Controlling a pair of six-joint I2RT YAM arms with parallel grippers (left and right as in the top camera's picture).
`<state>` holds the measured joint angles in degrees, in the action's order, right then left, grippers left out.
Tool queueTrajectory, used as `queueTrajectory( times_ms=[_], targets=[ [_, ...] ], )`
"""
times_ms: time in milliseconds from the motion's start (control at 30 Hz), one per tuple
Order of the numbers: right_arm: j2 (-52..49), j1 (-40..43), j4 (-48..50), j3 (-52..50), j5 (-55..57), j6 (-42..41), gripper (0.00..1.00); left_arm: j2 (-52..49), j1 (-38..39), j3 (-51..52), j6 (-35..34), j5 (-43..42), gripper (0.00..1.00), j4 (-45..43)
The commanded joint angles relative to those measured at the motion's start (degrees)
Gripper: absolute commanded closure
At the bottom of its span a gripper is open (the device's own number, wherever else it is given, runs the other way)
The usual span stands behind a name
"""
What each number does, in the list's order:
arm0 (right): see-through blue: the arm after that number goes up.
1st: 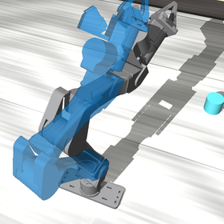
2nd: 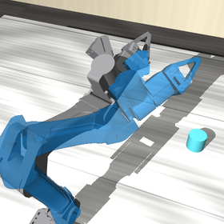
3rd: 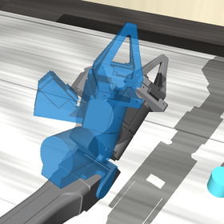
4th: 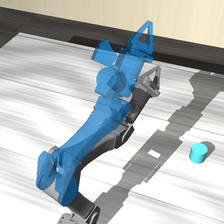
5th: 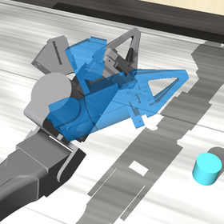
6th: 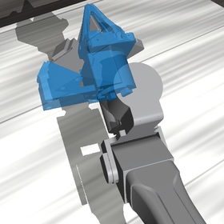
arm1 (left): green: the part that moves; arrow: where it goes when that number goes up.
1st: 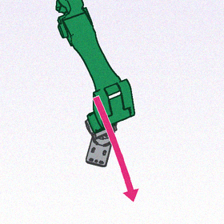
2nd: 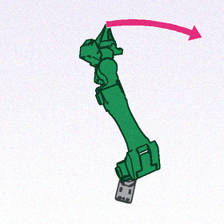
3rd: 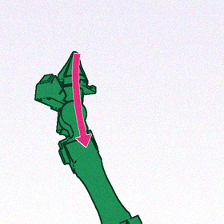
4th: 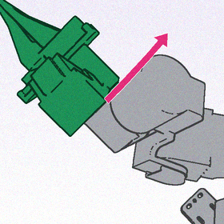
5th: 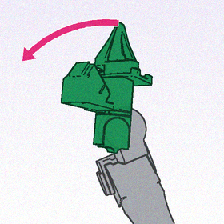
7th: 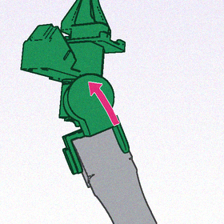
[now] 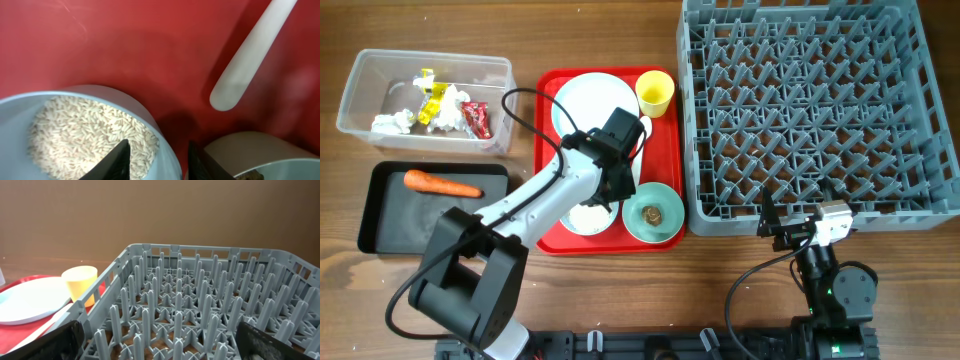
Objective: Sort waste into correct bins and load items into the dishwasher rack
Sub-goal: 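Reach left gripper to the rice bowl on the red tray and grasp it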
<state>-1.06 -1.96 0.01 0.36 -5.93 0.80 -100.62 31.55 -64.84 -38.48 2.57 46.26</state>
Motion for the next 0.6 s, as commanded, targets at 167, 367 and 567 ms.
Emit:
queueTrajectory(
  times_ms=[167,367,567],
  targets=[
    [0.15,-0.11,0.35,-0.07,0.13,0.66,0.0,-0.46,1.79,2.32,-1.2,-2.08,0.64,-0.63],
    [0.15,-0.11,0.35,-0.07,0.13,0.66,0.01,-0.44,2.82,3.17,-1.16,-1.16,0.73,-0.92],
    [0.15,-0.11,0.35,-0.07,0.13,0.66,0.0,-0.42,2.69,3.17,-0.13,1.64,0.88,0.35]
  ],
)
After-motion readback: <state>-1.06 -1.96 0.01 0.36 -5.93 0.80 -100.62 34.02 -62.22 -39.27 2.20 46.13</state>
